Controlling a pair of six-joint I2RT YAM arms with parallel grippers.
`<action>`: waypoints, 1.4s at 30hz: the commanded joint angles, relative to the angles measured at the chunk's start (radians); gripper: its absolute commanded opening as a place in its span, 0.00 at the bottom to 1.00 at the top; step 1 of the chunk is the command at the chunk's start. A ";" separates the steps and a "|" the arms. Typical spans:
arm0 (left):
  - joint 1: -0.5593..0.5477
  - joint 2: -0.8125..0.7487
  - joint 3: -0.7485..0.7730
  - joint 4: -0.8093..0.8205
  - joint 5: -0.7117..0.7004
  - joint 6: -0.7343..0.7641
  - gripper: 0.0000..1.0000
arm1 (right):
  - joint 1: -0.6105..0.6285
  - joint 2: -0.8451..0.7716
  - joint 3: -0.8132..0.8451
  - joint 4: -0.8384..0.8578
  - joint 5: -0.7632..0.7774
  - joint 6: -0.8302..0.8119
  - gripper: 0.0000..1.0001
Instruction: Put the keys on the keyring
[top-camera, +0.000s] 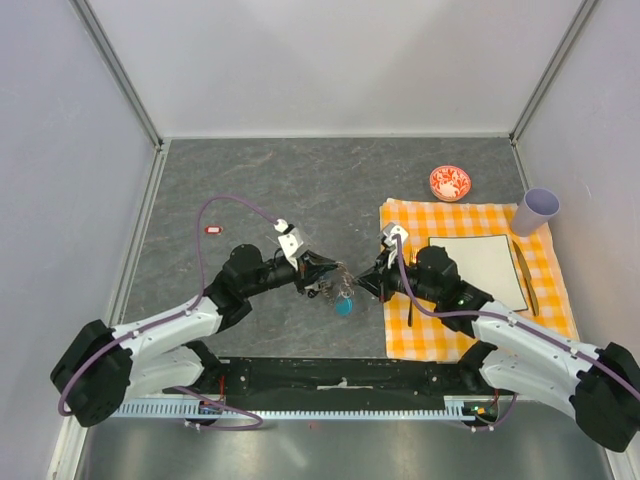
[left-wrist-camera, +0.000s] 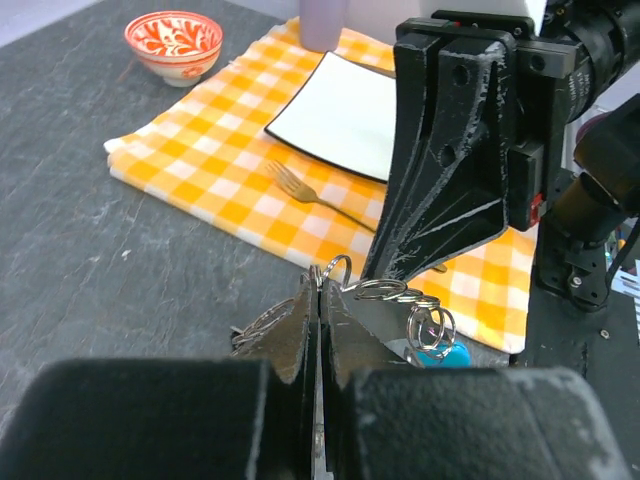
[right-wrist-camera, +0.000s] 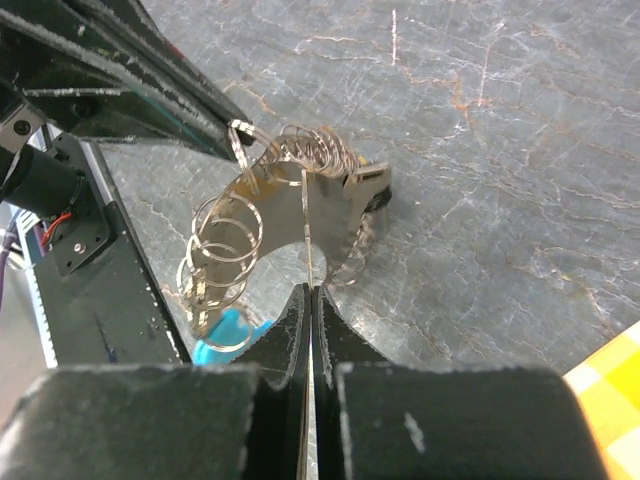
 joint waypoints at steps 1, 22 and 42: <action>0.001 0.028 0.022 0.230 0.122 -0.007 0.02 | -0.001 -0.048 0.054 -0.109 0.082 -0.055 0.02; 0.000 -0.079 -0.042 0.231 0.239 0.040 0.02 | -0.002 -0.036 0.189 -0.076 -0.278 -0.294 0.37; 0.001 -0.105 -0.030 0.233 0.303 0.031 0.02 | -0.002 0.007 0.186 -0.033 -0.333 -0.288 0.26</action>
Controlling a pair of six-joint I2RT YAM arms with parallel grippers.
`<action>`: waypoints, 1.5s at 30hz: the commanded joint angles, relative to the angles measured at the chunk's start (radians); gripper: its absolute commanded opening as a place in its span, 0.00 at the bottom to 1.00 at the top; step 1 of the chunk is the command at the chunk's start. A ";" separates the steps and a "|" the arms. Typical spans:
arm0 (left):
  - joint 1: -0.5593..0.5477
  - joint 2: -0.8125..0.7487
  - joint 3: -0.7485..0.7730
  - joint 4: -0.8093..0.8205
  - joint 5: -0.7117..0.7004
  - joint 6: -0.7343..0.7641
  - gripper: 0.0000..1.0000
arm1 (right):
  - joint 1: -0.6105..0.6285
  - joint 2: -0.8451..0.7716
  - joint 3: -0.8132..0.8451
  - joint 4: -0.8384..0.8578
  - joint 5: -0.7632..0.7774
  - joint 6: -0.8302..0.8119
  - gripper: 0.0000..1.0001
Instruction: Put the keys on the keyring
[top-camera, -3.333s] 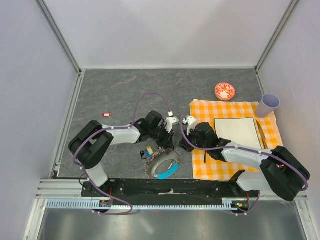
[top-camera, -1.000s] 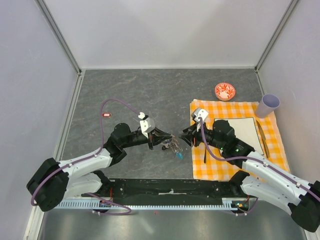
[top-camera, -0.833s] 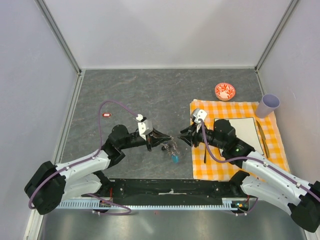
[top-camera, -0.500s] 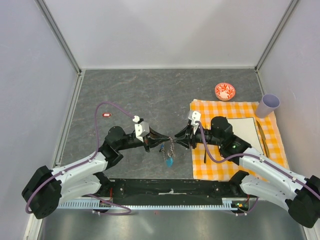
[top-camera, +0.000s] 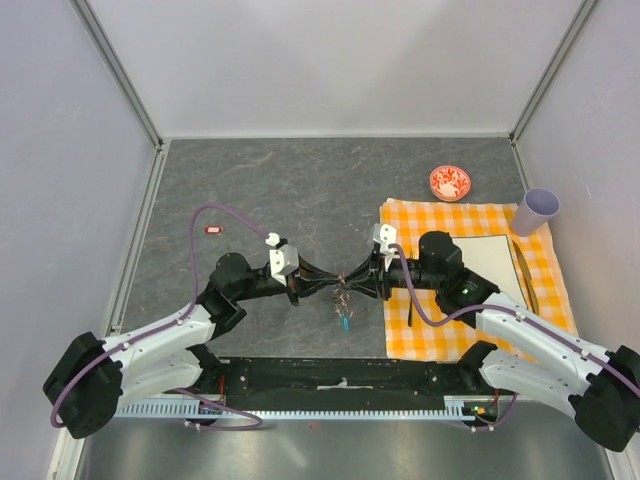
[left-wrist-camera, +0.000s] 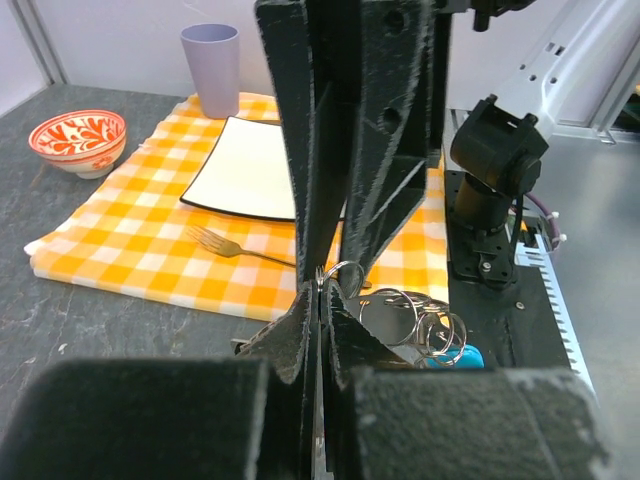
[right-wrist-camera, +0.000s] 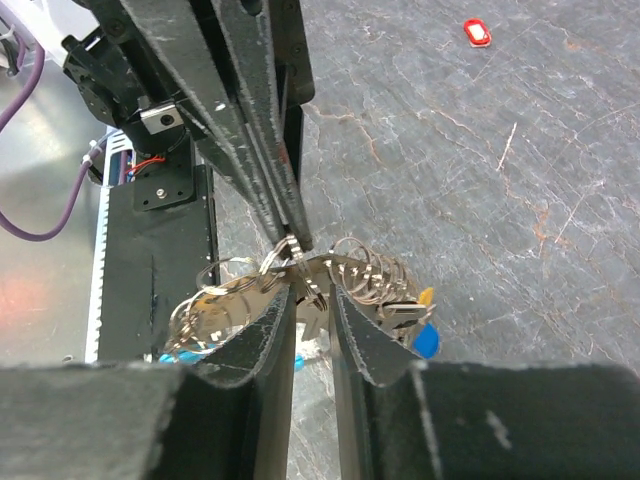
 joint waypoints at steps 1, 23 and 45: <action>-0.001 -0.039 0.022 0.087 0.064 0.024 0.02 | 0.004 0.016 0.021 0.079 0.002 -0.012 0.24; 0.001 -0.233 0.108 -0.350 -0.150 0.070 0.50 | 0.004 0.019 0.094 0.016 -0.064 -0.073 0.00; -0.137 0.353 0.272 -0.807 -0.312 -0.095 0.58 | 0.000 -0.011 -0.045 -0.193 0.609 0.241 0.60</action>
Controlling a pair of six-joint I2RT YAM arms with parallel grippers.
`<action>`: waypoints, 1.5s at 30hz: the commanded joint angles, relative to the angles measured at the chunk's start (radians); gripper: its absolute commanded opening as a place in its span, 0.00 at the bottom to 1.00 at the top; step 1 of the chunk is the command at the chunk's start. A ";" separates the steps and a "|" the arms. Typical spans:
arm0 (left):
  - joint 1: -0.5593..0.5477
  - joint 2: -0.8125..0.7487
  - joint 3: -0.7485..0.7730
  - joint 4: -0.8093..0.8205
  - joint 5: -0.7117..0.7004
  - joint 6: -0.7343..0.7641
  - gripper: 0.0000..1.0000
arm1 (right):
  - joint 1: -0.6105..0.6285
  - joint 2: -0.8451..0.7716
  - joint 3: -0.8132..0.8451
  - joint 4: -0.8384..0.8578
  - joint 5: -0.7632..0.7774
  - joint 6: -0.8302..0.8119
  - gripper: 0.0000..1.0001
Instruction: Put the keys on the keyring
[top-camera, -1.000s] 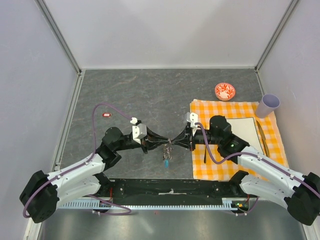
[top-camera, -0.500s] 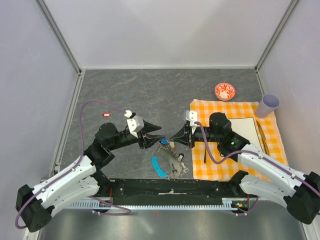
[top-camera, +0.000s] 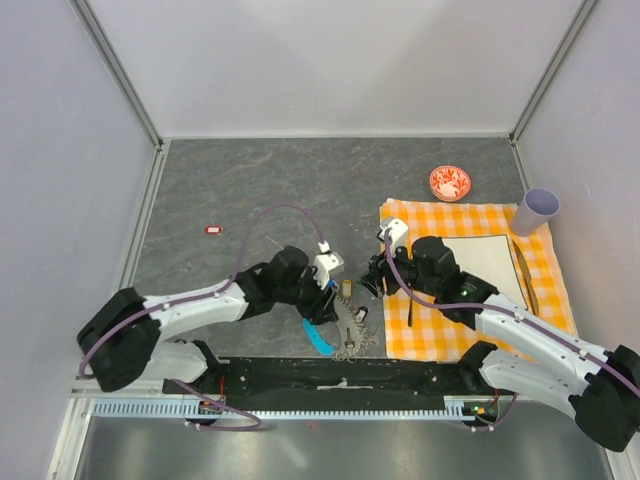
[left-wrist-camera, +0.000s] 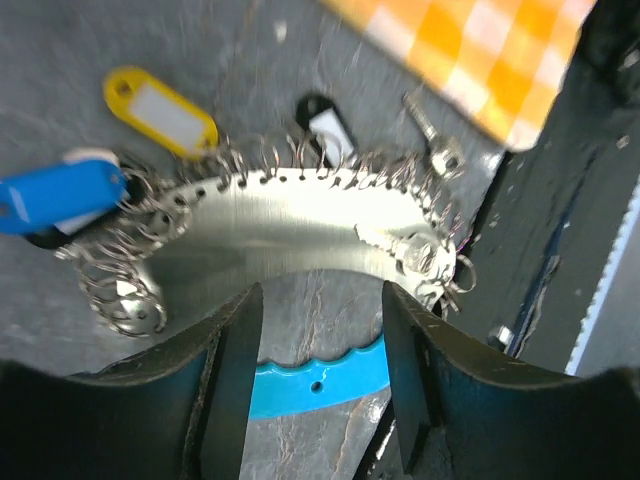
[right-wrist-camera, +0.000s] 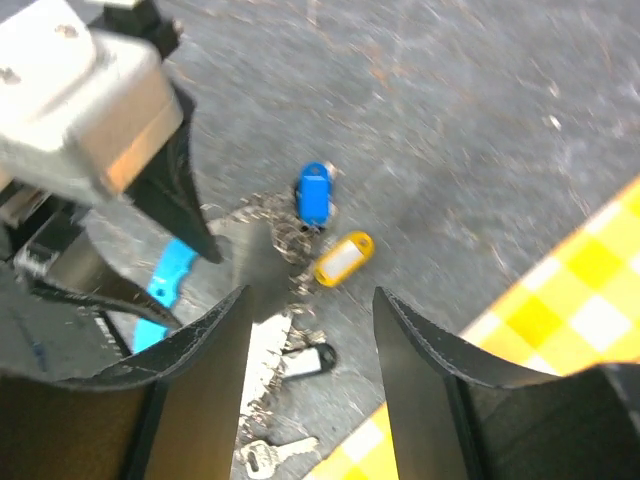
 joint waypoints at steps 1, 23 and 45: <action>-0.037 0.147 0.073 -0.075 -0.063 -0.056 0.58 | -0.011 -0.022 -0.043 -0.031 0.214 0.122 0.61; 0.229 0.379 0.185 -0.161 -0.284 -0.143 0.59 | 0.027 0.190 0.020 -0.086 0.047 0.066 0.61; 0.230 0.353 0.133 -0.058 -0.189 -0.181 0.59 | 0.308 0.377 0.008 0.087 0.311 0.284 0.39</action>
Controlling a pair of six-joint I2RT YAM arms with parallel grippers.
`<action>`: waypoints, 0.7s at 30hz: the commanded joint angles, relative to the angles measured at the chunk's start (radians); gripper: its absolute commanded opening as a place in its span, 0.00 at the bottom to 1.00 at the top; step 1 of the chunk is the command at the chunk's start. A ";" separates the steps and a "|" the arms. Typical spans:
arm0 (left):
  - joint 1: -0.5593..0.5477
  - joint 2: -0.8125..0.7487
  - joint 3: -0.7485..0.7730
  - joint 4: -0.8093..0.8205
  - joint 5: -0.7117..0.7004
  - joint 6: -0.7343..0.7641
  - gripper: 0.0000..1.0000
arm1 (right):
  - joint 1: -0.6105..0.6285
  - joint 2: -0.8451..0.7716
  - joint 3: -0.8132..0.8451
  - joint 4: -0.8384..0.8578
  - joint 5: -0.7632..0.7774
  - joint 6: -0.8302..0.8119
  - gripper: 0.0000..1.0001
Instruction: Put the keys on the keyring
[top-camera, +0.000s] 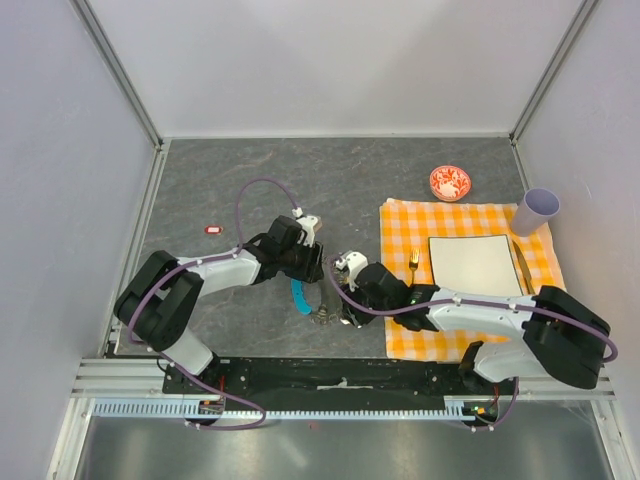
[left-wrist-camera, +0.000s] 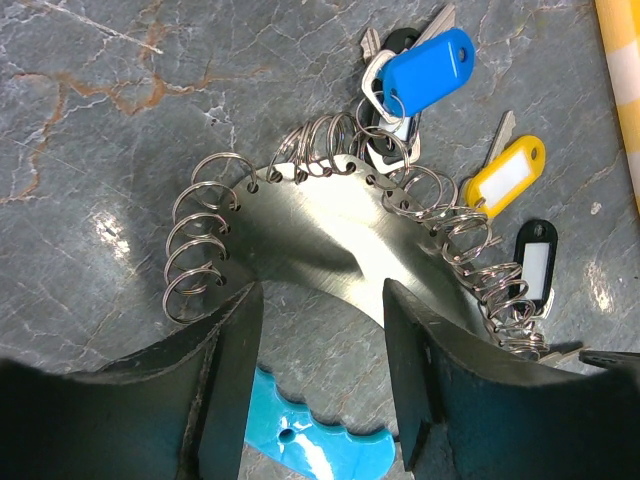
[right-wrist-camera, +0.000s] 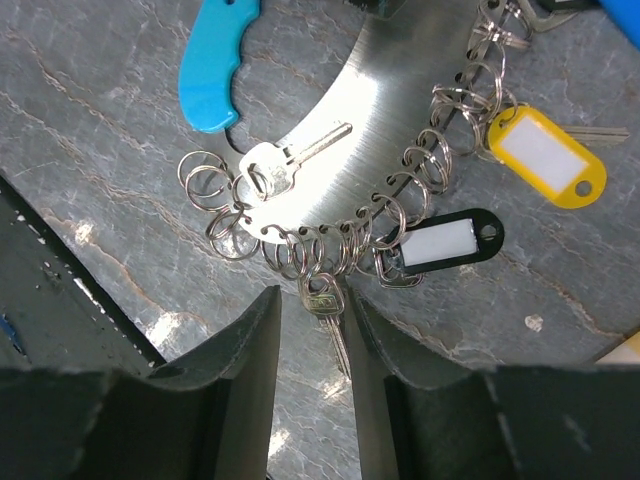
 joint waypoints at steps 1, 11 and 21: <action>0.000 0.008 -0.032 -0.044 0.009 -0.030 0.59 | 0.027 0.037 0.028 0.056 0.076 0.048 0.39; 0.001 0.008 -0.033 -0.045 0.007 -0.030 0.59 | 0.048 0.105 0.050 0.062 0.126 0.054 0.32; 0.023 -0.053 -0.137 0.008 0.005 -0.076 0.59 | 0.047 0.013 0.051 -0.056 0.249 -0.021 0.00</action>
